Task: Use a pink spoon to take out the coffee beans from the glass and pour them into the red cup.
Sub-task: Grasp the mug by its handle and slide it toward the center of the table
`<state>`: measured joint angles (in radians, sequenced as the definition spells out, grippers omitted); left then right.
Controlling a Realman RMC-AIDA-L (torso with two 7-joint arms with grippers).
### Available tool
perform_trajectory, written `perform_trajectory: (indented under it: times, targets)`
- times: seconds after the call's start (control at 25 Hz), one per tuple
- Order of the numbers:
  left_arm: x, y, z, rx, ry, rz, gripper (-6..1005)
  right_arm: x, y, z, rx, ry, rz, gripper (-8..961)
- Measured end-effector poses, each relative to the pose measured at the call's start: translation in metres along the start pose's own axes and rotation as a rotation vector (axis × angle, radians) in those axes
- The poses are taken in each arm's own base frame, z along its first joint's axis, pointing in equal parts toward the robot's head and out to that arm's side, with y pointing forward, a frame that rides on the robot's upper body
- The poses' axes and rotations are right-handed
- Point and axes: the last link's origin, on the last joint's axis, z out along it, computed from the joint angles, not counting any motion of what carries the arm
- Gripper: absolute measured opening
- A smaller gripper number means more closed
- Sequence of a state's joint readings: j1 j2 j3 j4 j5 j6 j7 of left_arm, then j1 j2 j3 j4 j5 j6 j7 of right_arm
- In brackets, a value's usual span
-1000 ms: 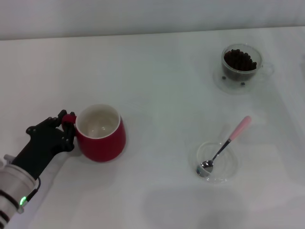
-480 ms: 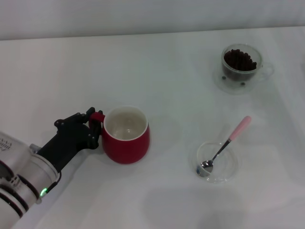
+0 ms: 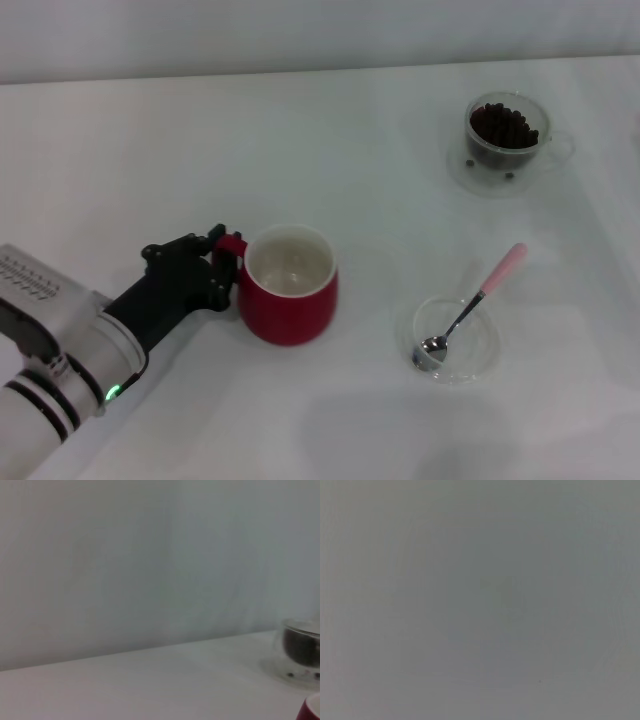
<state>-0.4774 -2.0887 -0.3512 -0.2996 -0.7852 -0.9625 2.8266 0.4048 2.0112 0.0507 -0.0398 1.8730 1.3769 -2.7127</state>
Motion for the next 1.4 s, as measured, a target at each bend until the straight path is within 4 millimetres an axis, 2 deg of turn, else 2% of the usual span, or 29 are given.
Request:
perform_trajectory:
  times: [0.64, 1.4]
  targets:
    - [0.011, 0.02, 0.02, -0.156, -0.031, 0.111, 153, 0.001, -0.001, -0.003, 0.003, 0.005, 0.007, 663]
    - [0.012, 0.025, 0.023, -0.216, -0.037, 0.177, 150, 0.003, 0.0, -0.005, -0.001, 0.014, 0.012, 661]
